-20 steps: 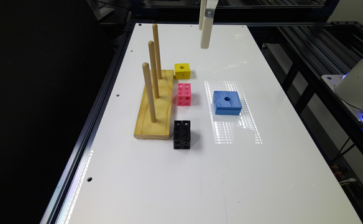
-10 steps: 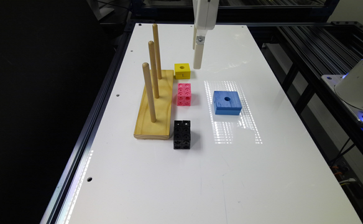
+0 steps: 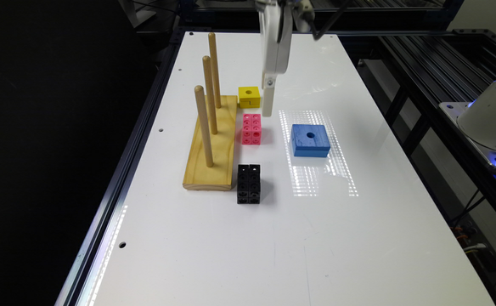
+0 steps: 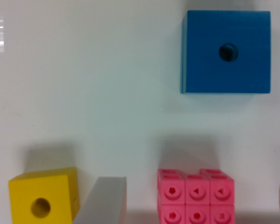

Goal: Pick up pink block.

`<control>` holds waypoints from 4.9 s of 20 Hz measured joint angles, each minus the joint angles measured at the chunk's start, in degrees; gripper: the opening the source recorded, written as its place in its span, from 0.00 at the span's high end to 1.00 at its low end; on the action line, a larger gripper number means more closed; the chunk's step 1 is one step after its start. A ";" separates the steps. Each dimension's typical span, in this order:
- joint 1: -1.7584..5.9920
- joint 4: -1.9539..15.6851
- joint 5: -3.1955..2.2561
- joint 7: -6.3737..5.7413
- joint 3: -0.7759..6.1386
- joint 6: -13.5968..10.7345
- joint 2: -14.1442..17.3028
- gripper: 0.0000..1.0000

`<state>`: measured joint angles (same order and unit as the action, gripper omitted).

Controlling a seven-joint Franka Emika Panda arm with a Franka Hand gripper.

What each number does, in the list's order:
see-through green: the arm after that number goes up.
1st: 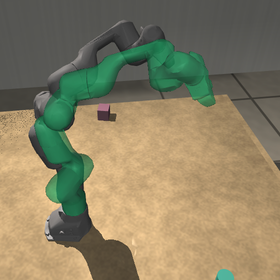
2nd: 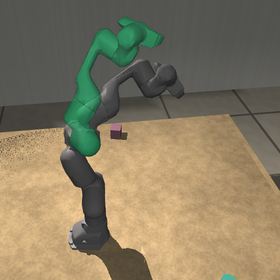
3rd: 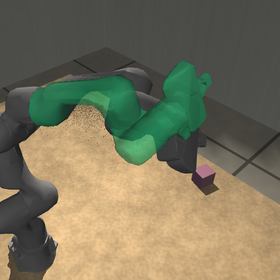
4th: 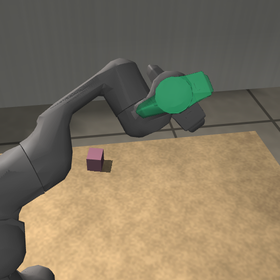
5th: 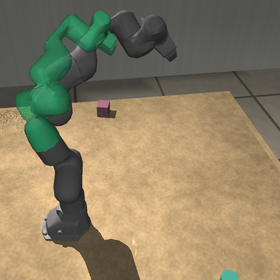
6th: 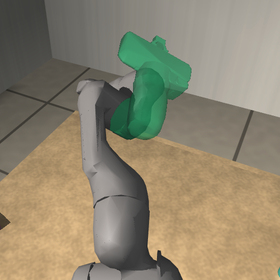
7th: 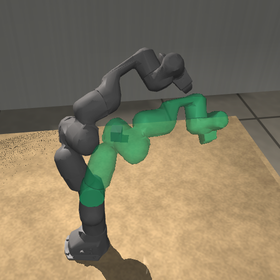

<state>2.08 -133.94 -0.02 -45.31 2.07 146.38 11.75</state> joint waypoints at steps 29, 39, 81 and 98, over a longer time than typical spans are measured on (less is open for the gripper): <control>-0.03 2.54 0.00 -0.24 1.10 6.44 7.64 0.00; -0.04 3.21 0.00 -0.39 1.45 6.54 8.36 0.00; 0.02 4.72 -0.03 -0.42 1.46 1.57 5.39 1.00; -0.02 4.62 0.03 -0.76 2.14 -2.66 0.95 1.00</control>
<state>2.05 -129.33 0.01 -46.07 4.21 143.72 12.70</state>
